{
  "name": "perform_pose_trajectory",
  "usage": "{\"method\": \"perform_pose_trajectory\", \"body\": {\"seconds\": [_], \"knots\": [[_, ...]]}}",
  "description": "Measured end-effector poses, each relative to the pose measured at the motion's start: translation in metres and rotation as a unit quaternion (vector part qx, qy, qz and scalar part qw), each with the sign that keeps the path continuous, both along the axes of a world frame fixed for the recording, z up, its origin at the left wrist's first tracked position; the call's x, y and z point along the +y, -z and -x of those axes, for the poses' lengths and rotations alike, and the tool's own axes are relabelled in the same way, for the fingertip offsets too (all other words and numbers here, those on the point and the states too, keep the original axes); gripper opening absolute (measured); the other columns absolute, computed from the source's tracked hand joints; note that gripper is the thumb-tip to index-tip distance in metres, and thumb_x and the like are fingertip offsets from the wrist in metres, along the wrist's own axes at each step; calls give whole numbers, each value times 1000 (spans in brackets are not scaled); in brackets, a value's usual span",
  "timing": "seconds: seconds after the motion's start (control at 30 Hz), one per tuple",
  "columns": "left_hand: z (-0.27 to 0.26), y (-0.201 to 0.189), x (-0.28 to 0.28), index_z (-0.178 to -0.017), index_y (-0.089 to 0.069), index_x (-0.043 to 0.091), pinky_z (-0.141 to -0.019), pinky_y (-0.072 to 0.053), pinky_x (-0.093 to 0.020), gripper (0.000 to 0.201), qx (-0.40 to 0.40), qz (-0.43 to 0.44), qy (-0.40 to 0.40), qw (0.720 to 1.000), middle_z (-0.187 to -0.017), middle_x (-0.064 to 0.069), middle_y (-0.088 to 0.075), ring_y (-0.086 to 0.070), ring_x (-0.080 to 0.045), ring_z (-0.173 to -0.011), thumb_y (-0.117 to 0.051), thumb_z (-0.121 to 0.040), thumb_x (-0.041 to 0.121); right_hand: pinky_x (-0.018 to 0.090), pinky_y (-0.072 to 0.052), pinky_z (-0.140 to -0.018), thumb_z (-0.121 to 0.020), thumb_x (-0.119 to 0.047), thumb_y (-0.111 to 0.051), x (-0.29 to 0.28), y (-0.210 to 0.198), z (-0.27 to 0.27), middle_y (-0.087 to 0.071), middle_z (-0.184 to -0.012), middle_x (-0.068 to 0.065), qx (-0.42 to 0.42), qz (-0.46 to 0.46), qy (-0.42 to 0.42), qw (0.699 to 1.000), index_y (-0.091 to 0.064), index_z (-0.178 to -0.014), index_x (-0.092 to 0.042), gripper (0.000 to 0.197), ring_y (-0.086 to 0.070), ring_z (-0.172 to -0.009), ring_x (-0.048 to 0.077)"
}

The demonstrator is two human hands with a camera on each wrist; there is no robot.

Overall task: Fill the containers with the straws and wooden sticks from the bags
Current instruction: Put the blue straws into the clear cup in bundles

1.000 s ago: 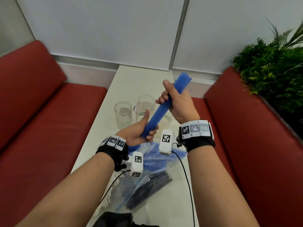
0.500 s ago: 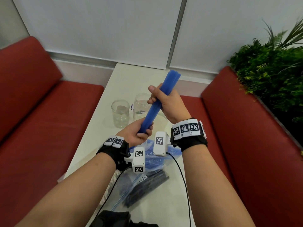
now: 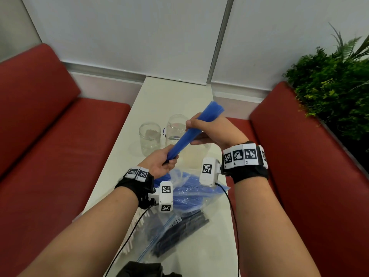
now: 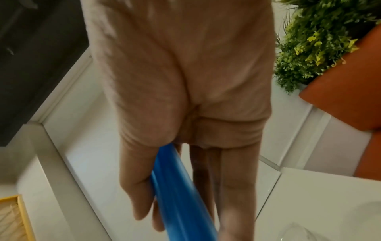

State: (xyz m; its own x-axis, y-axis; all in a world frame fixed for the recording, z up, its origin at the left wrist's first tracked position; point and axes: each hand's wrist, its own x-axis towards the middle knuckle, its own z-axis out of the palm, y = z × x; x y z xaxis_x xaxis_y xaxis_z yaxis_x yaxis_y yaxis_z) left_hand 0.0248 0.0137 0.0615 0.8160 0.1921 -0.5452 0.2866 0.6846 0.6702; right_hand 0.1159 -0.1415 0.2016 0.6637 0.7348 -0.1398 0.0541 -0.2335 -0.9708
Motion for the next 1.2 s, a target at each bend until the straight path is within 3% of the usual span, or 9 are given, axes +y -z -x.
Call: {"method": "perform_pose_trajectory", "body": {"seconds": [0.1,0.2,0.3,0.43,0.6,0.7,0.87,1.03,1.2], "knots": [[-8,-2,7,-96,-58,7,-38,-30,-16,22,-15,15,-62,998,-68,-6,-52,-43,-10,-50,-54,-99,29,38,-63,-77,-88,-19,-76,4,2,-8,-75,-98,18,0,-23,8,1000,-71,-100,1,25,-76,-92,31],[-10,1,19,-101,-61,3,-55,-45,-20,33,-11,-2,-108,994,-84,-10,-61,-54,-15,-65,-44,-104,31,32,-62,-73,-88,-18,-75,8,-1,-25,-76,-96,16,-9,-50,42,998,-72,-98,-2,19,-76,-92,29],[-5,7,33,-103,-62,1,-68,-50,-25,24,19,-83,-86,993,-88,-10,-64,-60,-19,-75,-49,-102,20,33,-62,-74,-88,-17,-72,11,0,-54,-73,-93,14,-38,-58,116,991,-71,-95,-6,12,-74,-94,29],[0,21,43,-100,-65,-4,-65,-51,-25,14,70,-262,-21,962,-87,-16,-63,-58,-19,-68,-58,-94,7,29,-62,-71,-90,-18,-71,19,26,-89,-70,-93,11,-64,7,217,974,-68,-92,-12,7,-73,-88,25],[4,38,48,-91,-75,5,-83,-53,-30,13,116,-539,234,801,-97,-7,-73,-67,-21,-91,-65,-84,6,42,-63,-76,-87,-20,-76,38,92,-105,-70,-102,13,-61,110,290,949,-70,-105,-4,25,-71,-82,24],[3,45,40,-112,-69,10,-92,-49,-31,32,102,-609,358,700,-114,-6,-66,-61,-23,-107,-73,-80,11,50,-60,-85,-87,-24,-77,47,125,-101,-70,-107,17,-36,150,299,942,-70,-109,-3,31,-72,-93,33],[1,66,29,-133,-51,18,-97,-44,-45,61,137,-684,437,568,-126,-7,-51,-51,-30,-116,-74,-78,33,46,-57,-90,-87,-21,-76,49,155,-90,-72,-107,17,-49,197,273,940,-72,-105,-5,24,-69,-98,33],[2,72,26,-123,-55,13,-89,-47,-39,33,170,-710,431,530,-124,-11,-56,-56,-31,-114,-56,-91,10,30,-45,-84,-83,-23,-81,38,155,-82,-64,-125,12,-73,189,247,948,-60,-125,-11,48,-58,-99,22],[0,65,23,-123,-59,18,-101,-35,-43,36,196,-720,460,480,-122,-6,-61,-56,-28,-115,-46,-92,5,33,-43,-95,-79,-29,-85,29,144,-74,-55,-134,17,-75,179,209,959,-49,-140,-15,72,-56,-121,30]]}}
